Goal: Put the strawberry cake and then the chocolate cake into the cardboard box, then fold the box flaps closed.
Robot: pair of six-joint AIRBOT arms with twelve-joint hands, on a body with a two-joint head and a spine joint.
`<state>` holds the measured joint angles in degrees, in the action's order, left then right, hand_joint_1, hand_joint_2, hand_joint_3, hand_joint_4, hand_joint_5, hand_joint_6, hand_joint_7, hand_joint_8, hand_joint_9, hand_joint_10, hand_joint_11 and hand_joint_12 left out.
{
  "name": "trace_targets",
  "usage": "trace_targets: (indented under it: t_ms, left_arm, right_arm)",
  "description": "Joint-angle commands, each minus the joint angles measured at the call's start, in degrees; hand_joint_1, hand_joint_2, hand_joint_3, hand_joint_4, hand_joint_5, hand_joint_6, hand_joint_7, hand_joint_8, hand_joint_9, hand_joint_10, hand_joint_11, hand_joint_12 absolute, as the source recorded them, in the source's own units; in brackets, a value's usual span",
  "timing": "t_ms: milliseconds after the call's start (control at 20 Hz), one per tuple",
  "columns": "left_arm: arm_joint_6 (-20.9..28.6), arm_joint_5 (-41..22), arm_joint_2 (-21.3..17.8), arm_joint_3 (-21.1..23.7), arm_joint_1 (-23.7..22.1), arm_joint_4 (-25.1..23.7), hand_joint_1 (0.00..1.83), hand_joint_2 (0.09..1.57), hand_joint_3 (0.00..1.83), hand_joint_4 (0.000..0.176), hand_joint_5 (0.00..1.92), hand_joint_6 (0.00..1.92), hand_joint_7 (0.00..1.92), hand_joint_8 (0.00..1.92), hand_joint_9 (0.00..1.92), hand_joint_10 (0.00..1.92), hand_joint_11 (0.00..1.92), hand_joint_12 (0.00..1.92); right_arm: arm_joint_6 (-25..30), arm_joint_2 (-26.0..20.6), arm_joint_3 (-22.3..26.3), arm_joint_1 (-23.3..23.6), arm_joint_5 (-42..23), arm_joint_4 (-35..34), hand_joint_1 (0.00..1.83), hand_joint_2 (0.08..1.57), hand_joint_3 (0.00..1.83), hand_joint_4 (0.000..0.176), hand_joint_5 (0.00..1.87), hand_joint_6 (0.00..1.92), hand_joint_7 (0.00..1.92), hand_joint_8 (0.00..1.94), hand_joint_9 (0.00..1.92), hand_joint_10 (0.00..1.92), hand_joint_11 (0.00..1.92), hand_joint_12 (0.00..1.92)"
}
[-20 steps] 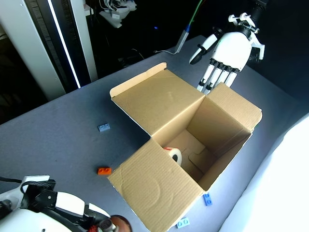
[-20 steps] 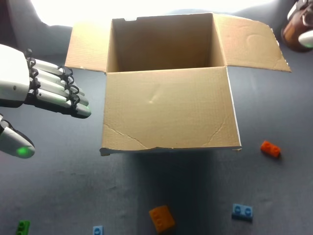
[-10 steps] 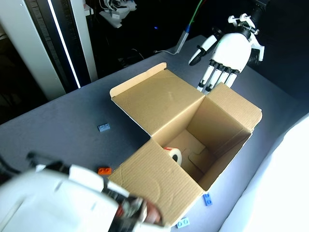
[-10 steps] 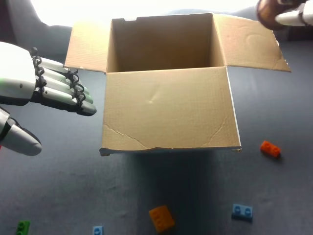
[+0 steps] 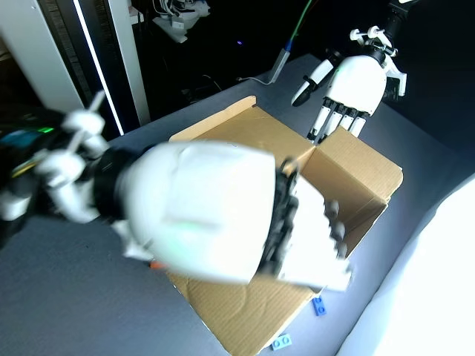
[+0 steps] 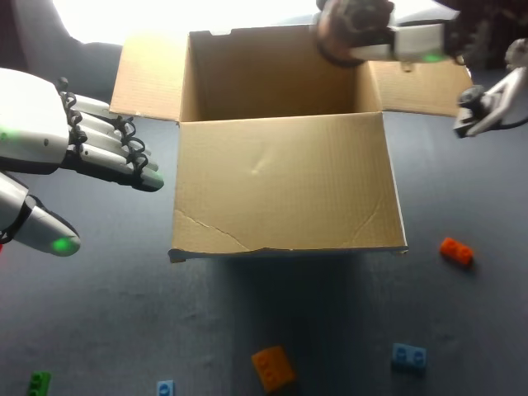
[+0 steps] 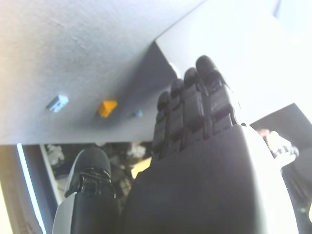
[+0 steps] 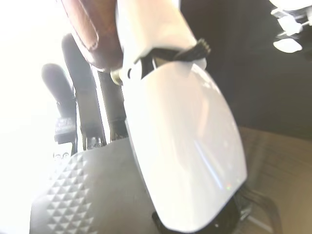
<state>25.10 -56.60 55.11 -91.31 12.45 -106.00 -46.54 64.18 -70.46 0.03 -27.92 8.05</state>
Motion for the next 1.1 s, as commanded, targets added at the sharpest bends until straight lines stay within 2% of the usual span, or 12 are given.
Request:
trace_targets:
  t_ms: [0, 50, 200, 250, 450, 500, 600, 800, 850, 900, 950, 1050]
  left_arm:
    - [-0.2, 0.1, -0.4, -0.3, -0.2, 4.3, 0.00, 1.26, 0.00, 0.000, 0.18, 0.01, 0.18, 0.00, 0.18, 0.00, 0.00, 0.64]
    - [-0.2, 0.2, -0.3, -0.2, -0.2, 4.3, 0.00, 1.26, 0.00, 0.000, 0.18, 0.01, 0.18, 0.00, 0.18, 0.01, 0.00, 0.65]
    - [-0.2, 0.2, -0.3, -0.2, -0.2, 4.3, 0.02, 1.26, 0.00, 0.000, 0.20, 0.01, 0.19, 0.00, 0.19, 0.01, 0.00, 0.68]
    - [-0.2, 0.3, -0.3, -0.2, -0.2, 4.3, 0.00, 1.26, 0.00, 0.000, 0.16, 0.00, 0.16, 0.00, 0.16, 0.00, 0.00, 0.61]
    - [-0.2, 0.7, -0.3, -0.2, -0.2, 4.3, 0.00, 1.26, 0.00, 0.000, 0.20, 0.01, 0.20, 0.01, 0.19, 0.01, 0.00, 0.68]
    - [-0.2, 0.9, -0.2, -0.3, -0.2, 4.3, 0.01, 1.26, 0.00, 0.000, 0.21, 0.01, 0.20, 0.00, 0.19, 0.01, 0.00, 0.68]
    - [-0.2, 1.0, -0.1, -0.3, -0.2, 4.3, 0.00, 1.25, 0.00, 0.000, 0.18, 0.00, 0.18, 0.00, 0.17, 0.00, 0.00, 0.63]
    - [-0.2, 1.2, -0.1, -0.3, -0.2, 4.3, 0.00, 1.25, 0.00, 0.000, 0.17, 0.00, 0.17, 0.00, 0.17, 0.00, 0.00, 0.67]
    - [-0.2, 1.3, -0.1, -0.3, -0.2, 4.3, 0.02, 1.26, 0.00, 0.000, 0.17, 0.00, 0.17, 0.00, 0.17, 0.00, 0.00, 0.66]
    - [-0.2, 1.5, -0.1, -0.3, -0.2, 4.3, 0.01, 1.26, 0.00, 0.000, 0.17, 0.00, 0.17, 0.00, 0.18, 0.00, 0.00, 0.68]
    - [-0.3, 1.6, -0.1, -0.3, -0.2, 4.3, 0.00, 1.26, 0.00, 0.000, 0.18, 0.00, 0.17, 0.00, 0.18, 0.00, 0.00, 0.69]
    - [-0.3, 1.8, -0.1, -0.3, -0.3, 4.2, 0.00, 1.26, 0.00, 0.000, 0.17, 0.00, 0.17, 0.00, 0.17, 0.00, 0.00, 0.66]
  right_arm:
    - [-0.1, -0.1, -0.5, 0.1, -7.6, -0.7, 1.21, 1.17, 0.00, 0.000, 1.00, 0.92, 0.76, 1.38, 0.53, 1.30, 0.17, 1.83]
    - [-0.1, 2.5, -1.7, -1.0, -7.3, -0.7, 1.20, 1.17, 0.00, 0.000, 0.98, 0.99, 0.76, 1.35, 0.55, 1.28, 0.17, 1.81]
    - [0.0, 4.7, -3.1, -2.1, -6.5, -1.2, 1.20, 1.18, 0.00, 0.000, 0.95, 1.07, 0.76, 1.33, 0.55, 1.27, 0.18, 1.81]
    - [0.0, 5.3, -3.5, -2.5, -6.2, -1.6, 1.18, 1.21, 0.00, 0.000, 0.88, 1.19, 0.73, 1.35, 0.53, 1.31, 0.21, 1.84]
    - [0.0, 7.2, -5.3, -3.6, -5.9, -2.9, 1.19, 1.19, 0.00, 0.000, 0.91, 1.14, 0.76, 1.32, 0.52, 1.28, 0.22, 1.84]
    - [-0.1, 7.5, -5.7, -3.9, -5.8, -3.3, 1.20, 1.18, 0.00, 0.000, 0.95, 1.04, 0.78, 1.32, 0.53, 1.27, 0.21, 1.83]
    - [-0.8, 8.0, -6.1, -4.8, -5.6, -3.8, 1.20, 1.17, 0.00, 0.000, 0.97, 1.02, 0.79, 1.30, 0.55, 1.25, 0.24, 1.77]
    - [-1.5, 8.1, -6.1, -5.2, -5.6, -4.2, 1.20, 1.18, 0.00, 0.000, 0.95, 1.03, 0.76, 1.37, 0.49, 1.39, 0.22, 1.85]
    - [-1.5, 8.1, -6.1, -5.3, -5.7, -4.2, 1.11, 1.20, 0.00, 0.000, 0.83, 1.20, 0.62, 1.13, 0.46, 1.43, 0.22, 1.85]
    - [-1.5, 8.1, -6.1, -5.3, -5.7, -4.2, 0.90, 1.16, 0.00, 0.000, 0.47, 0.38, 0.62, 0.34, 0.45, 1.05, 0.10, 1.76]
    - [-1.6, 8.1, -6.1, -5.3, -5.7, -4.2, 0.81, 1.13, 0.00, 0.000, 0.39, 0.17, 0.58, 0.12, 0.48, 0.70, 0.07, 1.63]
    - [-1.6, 8.1, -6.1, -5.4, -5.7, -4.2, 0.62, 1.09, 0.00, 0.000, 0.24, 0.01, 0.43, 0.01, 0.50, 0.23, 0.05, 1.40]
